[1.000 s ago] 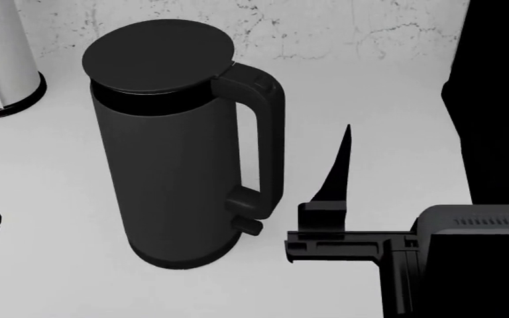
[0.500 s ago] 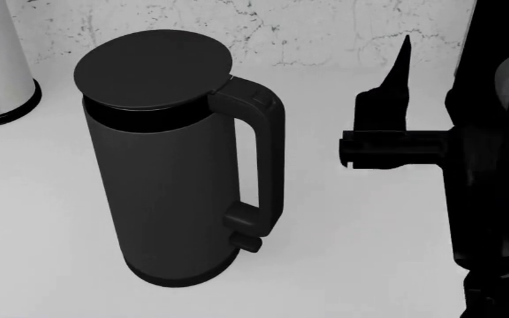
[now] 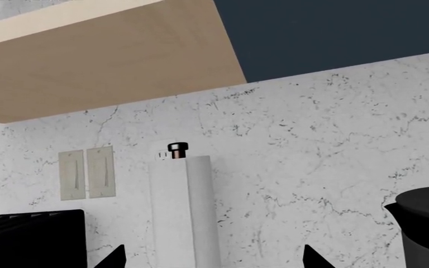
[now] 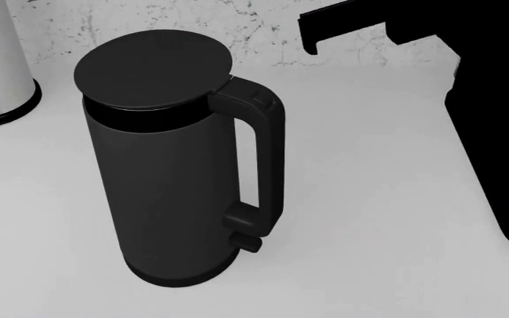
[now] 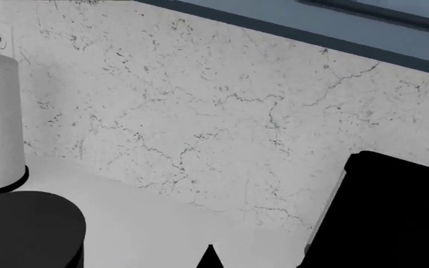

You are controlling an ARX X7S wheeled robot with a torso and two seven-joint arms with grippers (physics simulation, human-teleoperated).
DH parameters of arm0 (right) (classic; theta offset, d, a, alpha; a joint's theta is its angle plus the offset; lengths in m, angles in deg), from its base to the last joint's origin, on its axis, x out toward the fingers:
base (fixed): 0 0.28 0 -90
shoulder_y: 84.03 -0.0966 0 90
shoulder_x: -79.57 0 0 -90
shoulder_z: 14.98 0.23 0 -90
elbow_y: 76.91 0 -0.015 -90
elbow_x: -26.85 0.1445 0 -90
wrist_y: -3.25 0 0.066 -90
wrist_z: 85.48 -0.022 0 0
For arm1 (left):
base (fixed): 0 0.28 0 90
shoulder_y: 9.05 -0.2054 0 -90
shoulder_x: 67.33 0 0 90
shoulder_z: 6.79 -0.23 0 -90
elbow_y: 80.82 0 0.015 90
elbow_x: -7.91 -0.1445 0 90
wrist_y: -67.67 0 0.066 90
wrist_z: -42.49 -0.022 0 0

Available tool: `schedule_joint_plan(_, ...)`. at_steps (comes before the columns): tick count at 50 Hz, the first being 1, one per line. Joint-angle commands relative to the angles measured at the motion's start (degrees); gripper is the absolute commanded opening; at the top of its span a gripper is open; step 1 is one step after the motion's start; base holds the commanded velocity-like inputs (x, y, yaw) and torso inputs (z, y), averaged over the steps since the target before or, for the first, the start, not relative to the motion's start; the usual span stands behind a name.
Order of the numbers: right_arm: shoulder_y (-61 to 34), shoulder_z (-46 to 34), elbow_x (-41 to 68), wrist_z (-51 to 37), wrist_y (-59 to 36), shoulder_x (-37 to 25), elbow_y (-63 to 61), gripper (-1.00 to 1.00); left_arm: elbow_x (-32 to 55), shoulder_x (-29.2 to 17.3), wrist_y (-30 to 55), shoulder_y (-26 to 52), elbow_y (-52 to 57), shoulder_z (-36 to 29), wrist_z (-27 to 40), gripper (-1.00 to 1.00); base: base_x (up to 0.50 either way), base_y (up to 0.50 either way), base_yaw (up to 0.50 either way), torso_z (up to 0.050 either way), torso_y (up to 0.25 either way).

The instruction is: Press the button to open the lid of the electric kettle.

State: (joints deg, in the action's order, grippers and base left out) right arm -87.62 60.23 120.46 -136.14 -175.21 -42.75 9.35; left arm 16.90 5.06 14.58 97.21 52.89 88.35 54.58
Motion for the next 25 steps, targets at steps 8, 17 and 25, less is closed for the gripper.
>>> schedule_joint_plan(8,-15.66,-20.69,14.94,4.61,0.04,-1.17,14.78,-1.00,0.38,-0.52,-0.30,-0.32,0.14,0.35,0.31,1.00,0.00,0.00,0.00,0.000,0.000)
schedule_joint_plan(17,-12.10,-23.80,17.19,4.66,1.39,-1.58,10.49,-1.00,0.59,-0.70,-0.79,-0.48,-0.28,0.37,0.32,1.00,0.00,0.00,0.00,0.000,0.000)
schedule_joint_plan(25,-13.63,-25.81,13.97,10.43,0.40,-0.37,10.85,-1.00,0.68,-0.76,-0.44,-0.39,-0.01,-0.11,0.53,1.00,0.00,0.00,0.00,0.000,0.000)
